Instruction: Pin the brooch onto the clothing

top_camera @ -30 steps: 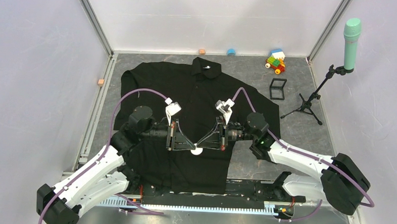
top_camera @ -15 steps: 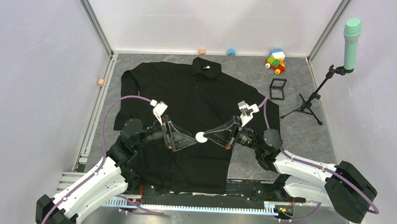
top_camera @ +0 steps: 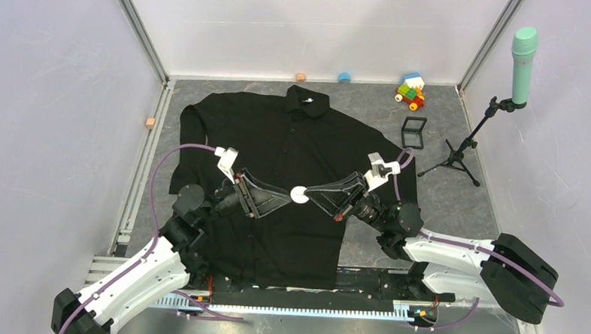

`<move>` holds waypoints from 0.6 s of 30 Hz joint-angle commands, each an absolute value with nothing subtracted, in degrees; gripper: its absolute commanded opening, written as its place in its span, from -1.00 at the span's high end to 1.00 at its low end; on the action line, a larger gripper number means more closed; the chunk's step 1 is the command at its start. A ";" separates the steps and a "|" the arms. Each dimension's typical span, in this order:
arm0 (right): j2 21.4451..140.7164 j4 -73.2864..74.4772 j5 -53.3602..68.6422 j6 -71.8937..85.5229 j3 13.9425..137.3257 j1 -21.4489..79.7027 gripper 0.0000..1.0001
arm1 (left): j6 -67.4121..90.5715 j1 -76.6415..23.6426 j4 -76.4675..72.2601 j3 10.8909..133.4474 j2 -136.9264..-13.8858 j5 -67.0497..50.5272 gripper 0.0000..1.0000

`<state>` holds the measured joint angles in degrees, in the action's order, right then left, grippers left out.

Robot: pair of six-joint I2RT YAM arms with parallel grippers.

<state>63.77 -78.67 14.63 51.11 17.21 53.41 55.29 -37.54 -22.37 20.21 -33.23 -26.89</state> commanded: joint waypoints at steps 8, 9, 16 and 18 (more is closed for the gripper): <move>65.26 -84.35 9.99 50.14 18.22 54.40 1.00 | 54.98 -42.11 -29.59 23.15 -35.37 -26.12 -0.12; 65.52 -84.37 10.16 50.18 18.29 54.40 1.00 | 54.85 -42.39 -29.74 23.34 -35.65 -25.61 -0.12; 66.08 -84.08 10.88 50.19 18.82 55.03 1.00 | 55.09 -43.55 -32.42 25.57 -39.97 -24.60 0.03; 65.86 -83.47 11.07 49.88 18.98 55.06 1.00 | 55.22 -43.80 -32.48 26.17 -41.04 -24.77 0.23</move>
<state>66.11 -80.58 11.05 50.96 17.21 54.70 55.35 -43.16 -28.49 22.70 -39.66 -25.56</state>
